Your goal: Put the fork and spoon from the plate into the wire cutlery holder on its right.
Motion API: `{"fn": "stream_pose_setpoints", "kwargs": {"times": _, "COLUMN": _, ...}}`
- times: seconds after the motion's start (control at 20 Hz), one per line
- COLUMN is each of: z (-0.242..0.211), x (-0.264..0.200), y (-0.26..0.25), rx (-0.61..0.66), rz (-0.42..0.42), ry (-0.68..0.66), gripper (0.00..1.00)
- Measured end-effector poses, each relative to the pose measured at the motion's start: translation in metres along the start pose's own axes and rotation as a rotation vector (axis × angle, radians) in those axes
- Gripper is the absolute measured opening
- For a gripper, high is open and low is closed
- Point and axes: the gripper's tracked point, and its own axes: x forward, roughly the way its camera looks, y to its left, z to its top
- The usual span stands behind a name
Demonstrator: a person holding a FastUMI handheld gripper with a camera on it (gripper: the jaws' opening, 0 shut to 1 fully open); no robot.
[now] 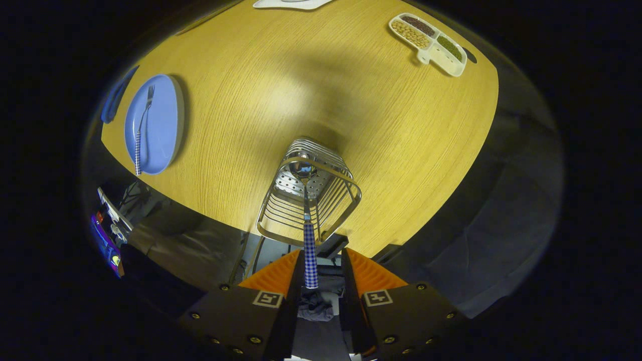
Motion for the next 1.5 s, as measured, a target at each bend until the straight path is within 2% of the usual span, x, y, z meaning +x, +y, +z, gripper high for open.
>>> {"fn": "stream_pose_setpoints", "kwargs": {"times": 0.05, "z": -0.001, "x": -0.001, "y": 0.002, "rx": -0.001, "rz": 0.002, "ry": -0.026, "gripper": 0.45}}
{"fn": "stream_pose_setpoints", "kwargs": {"times": 0.2, "z": 0.0, "x": -0.012, "y": 0.012, "rx": 0.019, "rz": 0.021, "ry": -0.125, "gripper": 0.96}}
{"fn": "stream_pose_setpoints", "kwargs": {"times": 0.6, "z": 0.0, "x": -0.043, "y": 0.06, "rx": 0.034, "rz": 0.029, "ry": -0.33, "gripper": 0.96}}
{"fn": "stream_pose_setpoints", "kwargs": {"times": 0.85, "z": 0.011, "x": -0.053, "y": 0.119, "rx": -0.001, "rz": 0.098, "ry": -0.424, "gripper": 0.97}}
{"fn": "stream_pose_setpoints", "kwargs": {"times": 1.5, "z": 0.062, "x": -0.049, "y": 0.236, "rx": -0.108, "rz": 0.208, "ry": -0.453, "gripper": 0.99}}
